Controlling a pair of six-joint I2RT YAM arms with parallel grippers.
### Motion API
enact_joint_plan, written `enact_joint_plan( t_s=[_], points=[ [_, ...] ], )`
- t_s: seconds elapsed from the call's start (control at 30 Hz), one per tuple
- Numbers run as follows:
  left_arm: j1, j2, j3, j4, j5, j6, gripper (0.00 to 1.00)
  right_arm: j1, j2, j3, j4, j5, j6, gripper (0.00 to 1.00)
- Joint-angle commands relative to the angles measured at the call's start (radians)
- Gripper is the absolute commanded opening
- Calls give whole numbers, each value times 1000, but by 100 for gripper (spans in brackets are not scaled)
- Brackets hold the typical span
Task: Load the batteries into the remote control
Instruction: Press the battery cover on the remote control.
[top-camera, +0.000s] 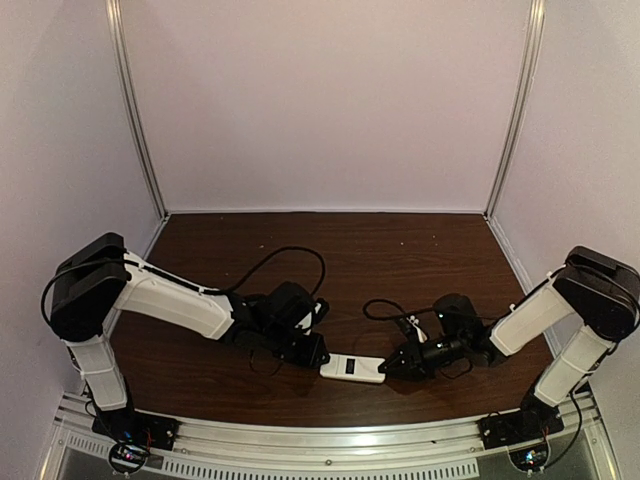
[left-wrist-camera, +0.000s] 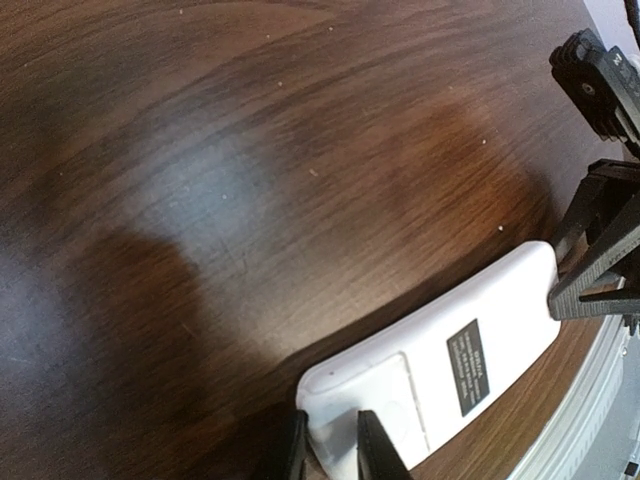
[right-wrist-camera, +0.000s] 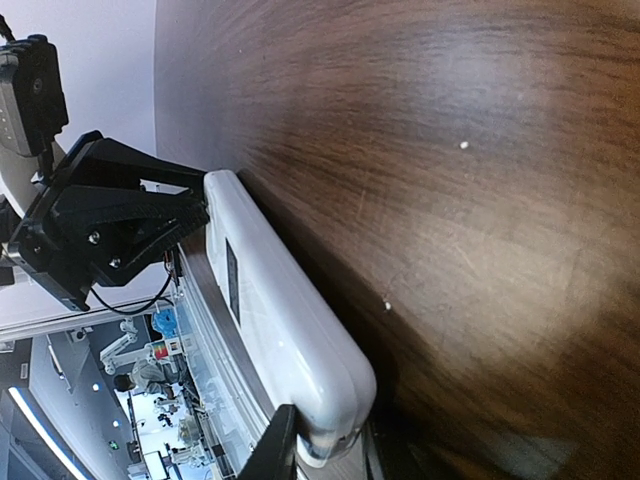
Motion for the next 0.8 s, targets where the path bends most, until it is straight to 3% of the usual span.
enact_joint_plan(
  t_s=[0.0, 0.17, 0.37, 0.77],
  points=[
    [-98, 79, -27, 74, 177, 1, 18, 78, 29, 3, 33, 39, -30, 22],
    [-114, 90, -9, 88, 207, 24, 15, 79, 36, 11, 49, 34, -24, 21],
    [-135, 150, -4, 250, 353, 10, 11, 95, 58, 8, 116, 30, 17, 18],
    [-159, 173, 15, 308, 401, 6, 7, 135, 97, 51, 154, 55, 49, 17]
  ],
)
